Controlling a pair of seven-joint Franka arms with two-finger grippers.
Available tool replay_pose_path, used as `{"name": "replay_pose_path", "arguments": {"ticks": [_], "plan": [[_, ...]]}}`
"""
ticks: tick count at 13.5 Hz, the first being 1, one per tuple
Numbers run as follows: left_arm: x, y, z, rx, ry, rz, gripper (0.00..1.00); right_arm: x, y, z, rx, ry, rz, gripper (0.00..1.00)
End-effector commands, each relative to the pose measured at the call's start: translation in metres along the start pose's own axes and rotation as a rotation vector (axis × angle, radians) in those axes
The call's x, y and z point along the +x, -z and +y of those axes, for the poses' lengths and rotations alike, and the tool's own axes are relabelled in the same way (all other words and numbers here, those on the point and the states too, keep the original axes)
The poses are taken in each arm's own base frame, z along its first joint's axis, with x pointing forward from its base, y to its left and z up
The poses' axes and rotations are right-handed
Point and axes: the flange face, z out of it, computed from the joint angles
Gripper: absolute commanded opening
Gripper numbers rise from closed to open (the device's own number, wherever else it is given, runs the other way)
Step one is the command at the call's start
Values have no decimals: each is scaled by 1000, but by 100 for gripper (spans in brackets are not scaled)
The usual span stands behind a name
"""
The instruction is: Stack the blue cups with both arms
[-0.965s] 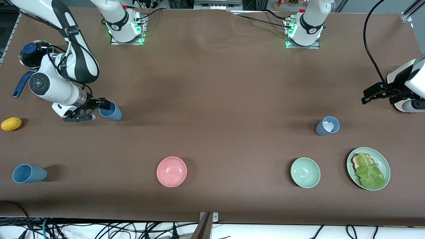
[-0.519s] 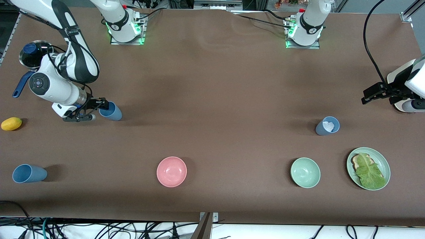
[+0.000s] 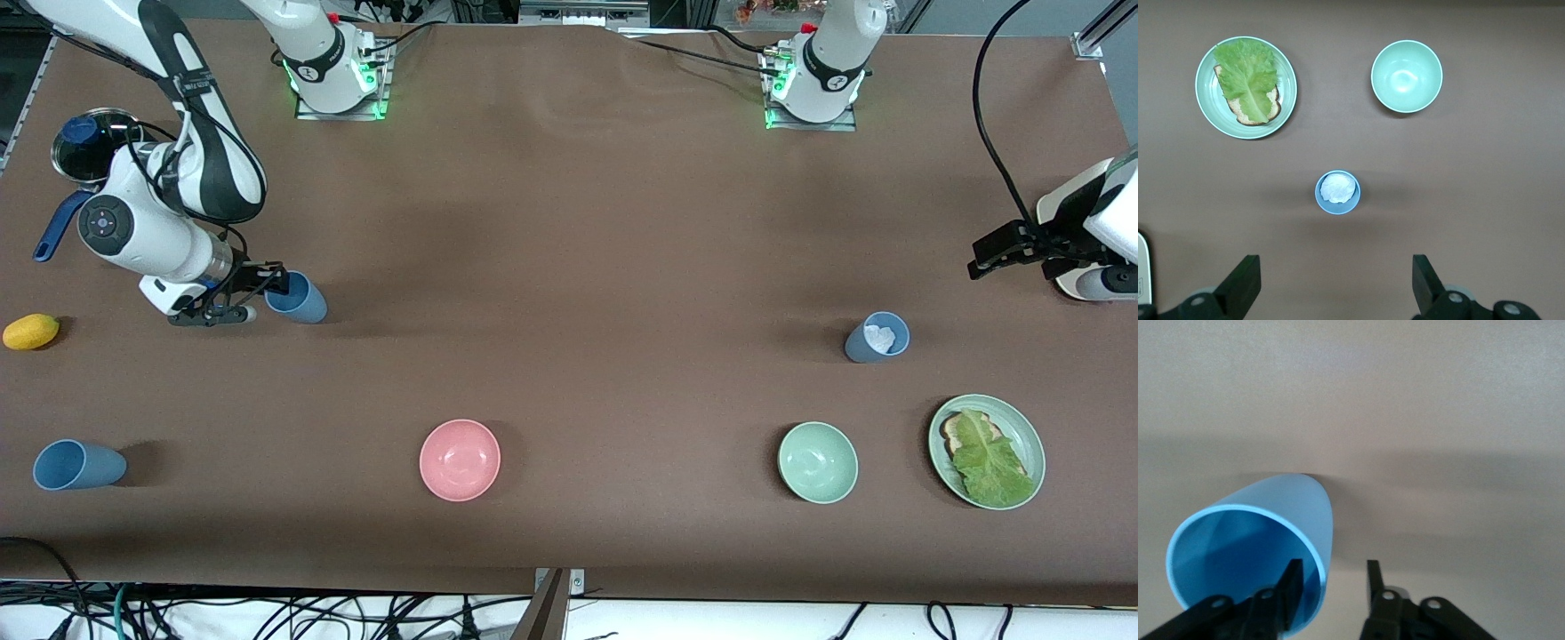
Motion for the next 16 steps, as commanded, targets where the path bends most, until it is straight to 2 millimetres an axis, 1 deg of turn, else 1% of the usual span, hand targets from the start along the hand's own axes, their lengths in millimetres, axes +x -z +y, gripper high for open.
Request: {"name": "replay_pose_path", "arguments": {"ticks": [1,2,4,9,11,12,13,14,15,16], "plan": [[3,3,1,18,-4,7,100,-2,0,0,11,-5,8,42],[3,3,1,18,-4,7,100,-2,-2,1,11,-6,5,41],[3,3,1,18,-4,7,100,-2,-2,0,11,-5,5,35],[4,2,0,23,-2,12,100,-2,-2,0,11,-8,5,32],[11,-17,-8,33,16,-20,100,-2,-2,-1,11,-6,5,28],[15,-26,-10,58,13,-36,100,-2,-2,-1,11,-6,5,28],[17,-31,-7,93,-2,-41,100,-2,-2,0,11,-8,5,27],[24,-47,-10,144,-12,-56,100,-2,-2,-1,12,-7,5,25],[33,-68,-19,147,-2,-76,100,-2,-2,-1,19,-14,5,24],[36,-81,-22,127,9,-95,100,-2,-2,-1,21,-16,6,24]]}}
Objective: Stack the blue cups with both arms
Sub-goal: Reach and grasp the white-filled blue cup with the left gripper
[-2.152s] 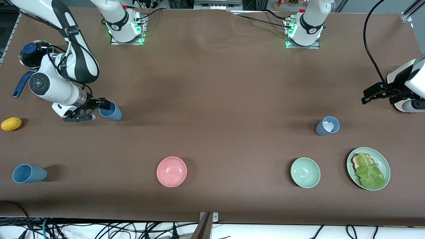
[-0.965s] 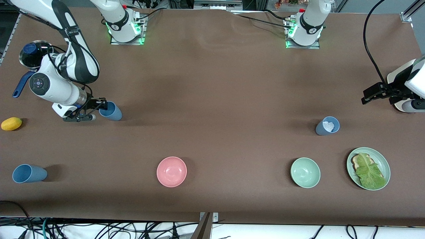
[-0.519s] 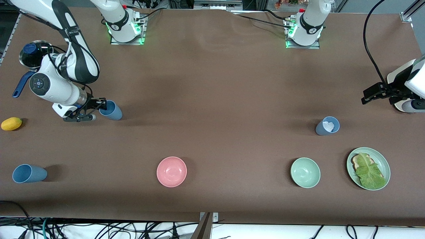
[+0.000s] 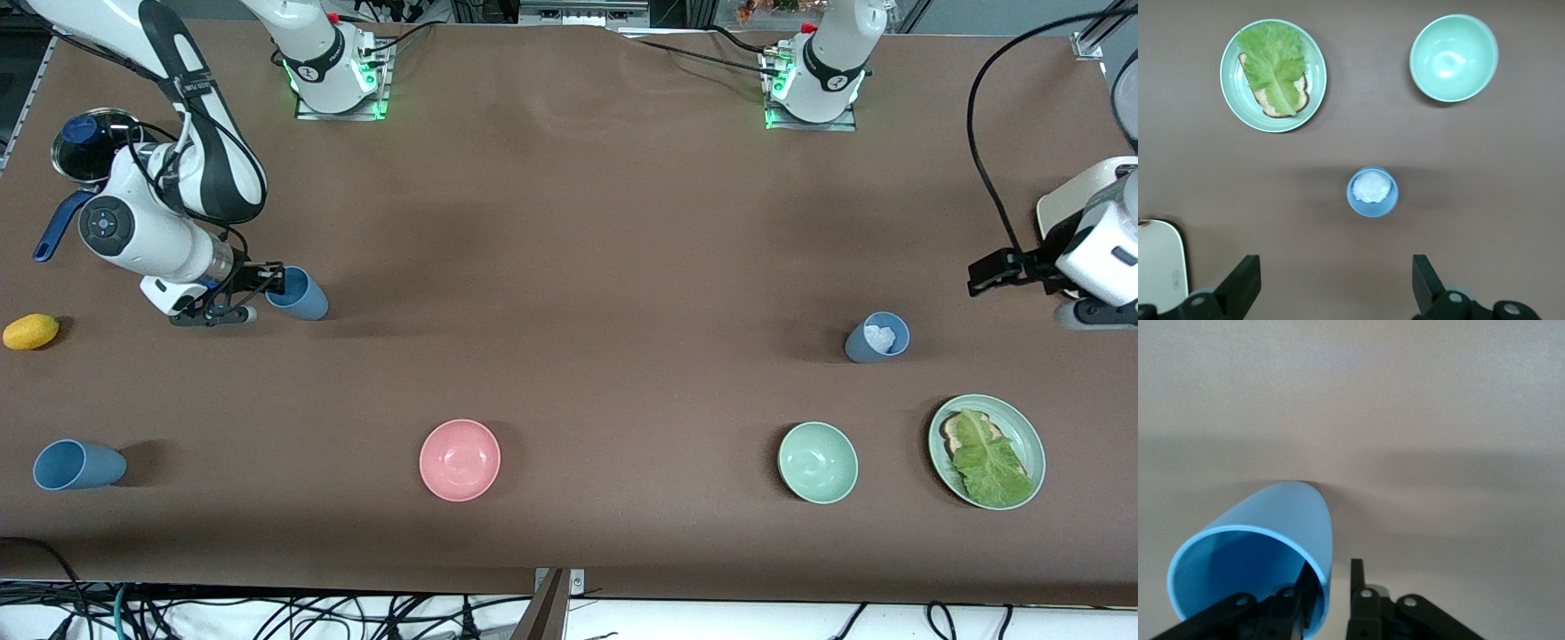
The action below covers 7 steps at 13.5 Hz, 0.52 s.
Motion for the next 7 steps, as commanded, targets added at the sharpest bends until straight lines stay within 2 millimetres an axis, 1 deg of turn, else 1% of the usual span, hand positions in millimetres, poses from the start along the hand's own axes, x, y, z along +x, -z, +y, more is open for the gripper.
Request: {"name": "replay_pose_path", "arguments": {"ticks": [1,2,4,5,6,7], "plan": [[18,-34,-2,10,12,-37,100,-2,-1,-1,15,-10,8,21],[27,-55,-4,10,16,-50,100,-2,-1,-1,15,-10,8,20],[40,-99,-23,-26,59,-92,100,-2,-1,-1,15,-10,8,19],[42,-104,-24,-45,67,-89,100,-2,-1,-1,15,-10,8,17],[42,-110,-29,-52,75,-94,100,-2,-1,-1,15,-10,8,17],[44,-127,-38,-54,86,-119,100,-2,-1,-1,15,-10,8,17]]}}
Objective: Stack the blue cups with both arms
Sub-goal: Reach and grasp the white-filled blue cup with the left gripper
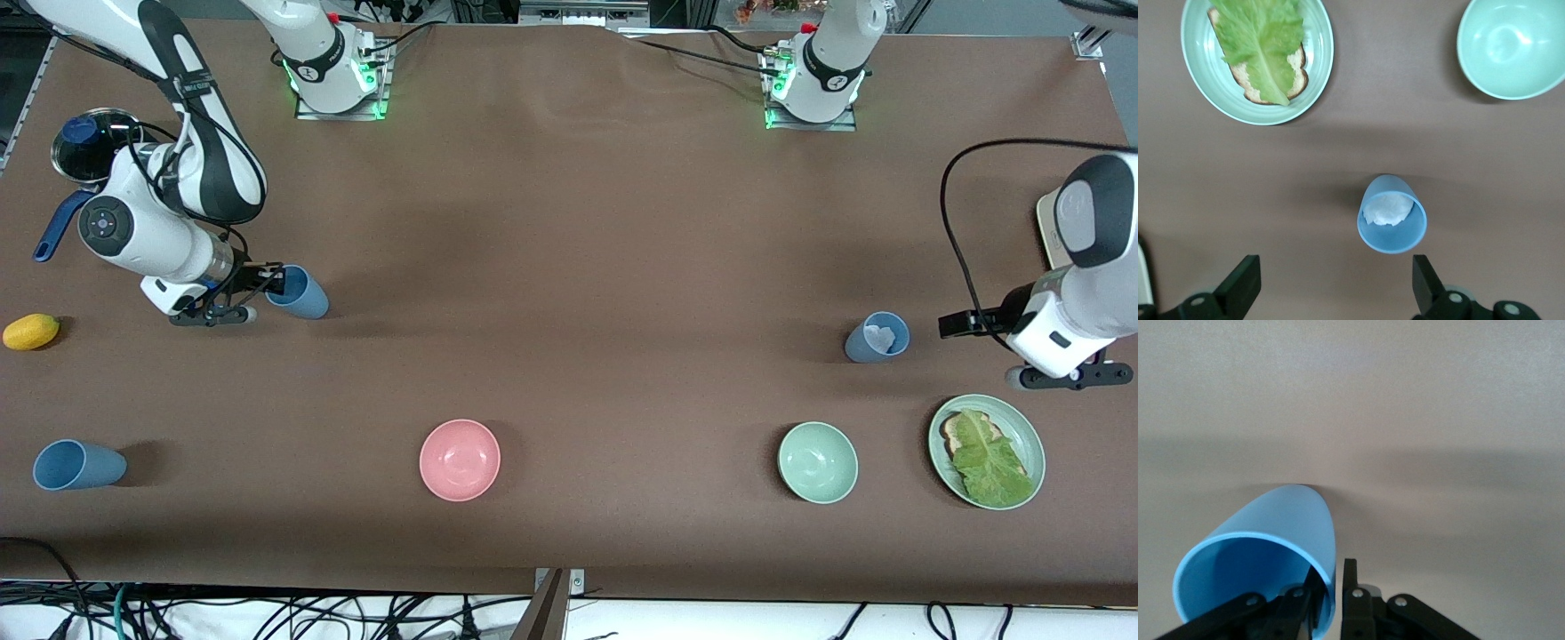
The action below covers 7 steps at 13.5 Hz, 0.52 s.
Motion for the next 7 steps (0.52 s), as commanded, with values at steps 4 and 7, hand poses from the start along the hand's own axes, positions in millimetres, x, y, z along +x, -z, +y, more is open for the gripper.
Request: {"name": "replay_pose_path", "arguments": {"ticks": [4,7], "plan": [[8,-66,-5,-41,12,-10,100,-2,-1,0,12,-7,8,13],[-1,-102,9,-49,-6,1,100,-2,-1,0,12,-7,8,10]]}}
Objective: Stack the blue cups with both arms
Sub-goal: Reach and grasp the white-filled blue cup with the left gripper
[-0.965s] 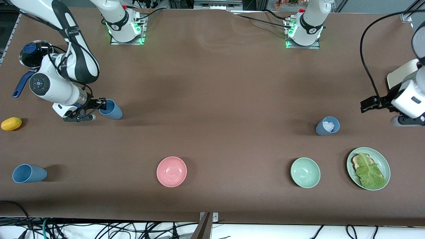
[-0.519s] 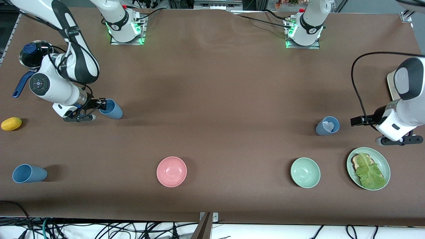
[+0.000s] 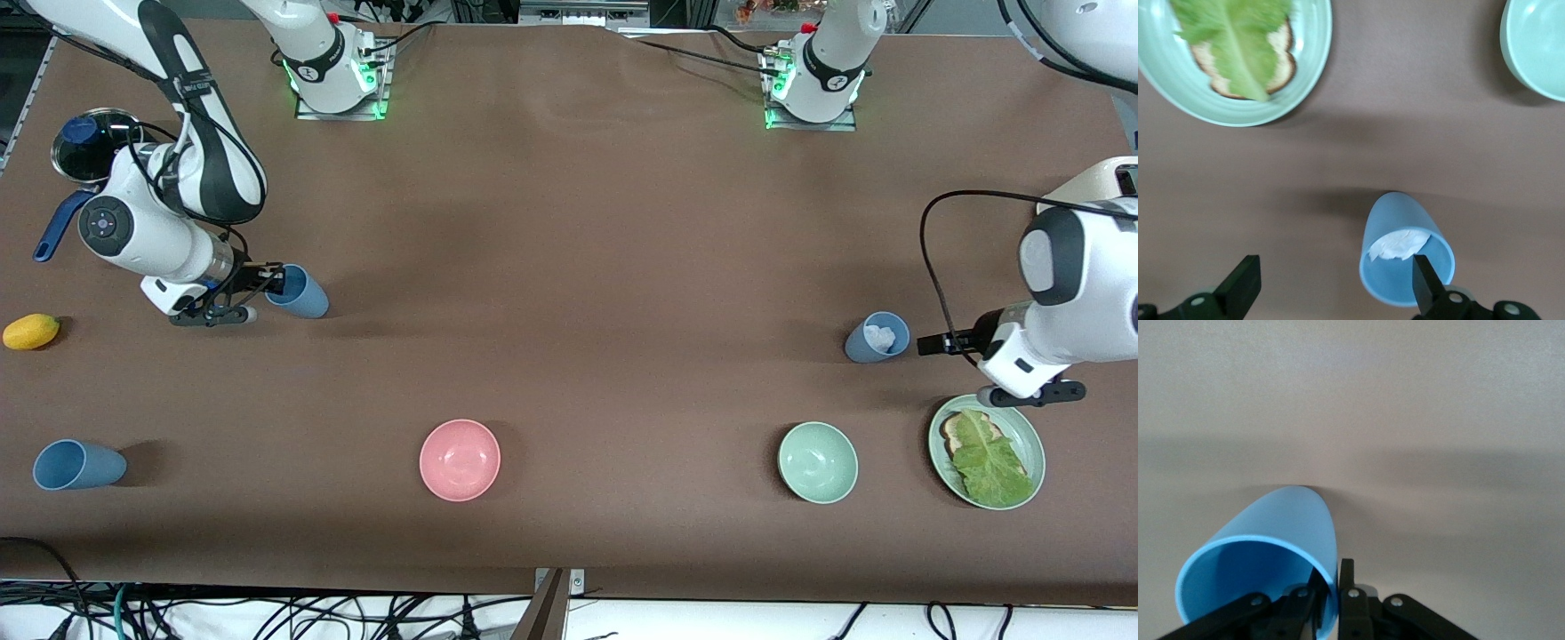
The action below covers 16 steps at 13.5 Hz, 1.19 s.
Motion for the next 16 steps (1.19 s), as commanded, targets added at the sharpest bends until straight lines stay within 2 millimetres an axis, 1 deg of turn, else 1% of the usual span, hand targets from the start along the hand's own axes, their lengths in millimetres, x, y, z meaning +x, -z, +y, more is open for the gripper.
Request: {"name": "replay_pose_path", "arguments": {"ticks": [1,2,4,5,6,8,9,10,12,14,15,16], "plan": [[-16,-26,9,-28,-14,19,100,-2,-1,0,11,-6,7,9],[-19,-35,9,-28,-16,14,100,-2,-1,0,11,-6,7,9],[-19,-43,9,-29,-16,8,100,-2,-1,0,11,-6,7,7],[-19,-46,9,-30,-15,3,95,-2,-1,0,11,-6,7,3],[-19,-48,9,-35,-10,0,85,-2,-1,0,11,-6,7,0],[-18,-54,8,-112,45,-9,37,-2,-1,0,11,-3,6,0],[-17,-55,7,-129,60,-10,16,-1,0,0,11,-2,7,0],[-17,-54,7,-131,64,-10,0,-1,0,0,11,2,8,0],[-17,-55,6,-131,62,-15,0,-1,0,0,11,5,8,0],[-14,-48,9,-131,71,-3,0,-1,0,0,11,5,8,0],[-13,-43,12,-131,69,4,0,-1,0,0,11,5,8,0],[-12,-41,19,-130,58,10,0,-1,0,0,11,5,8,0]]}}
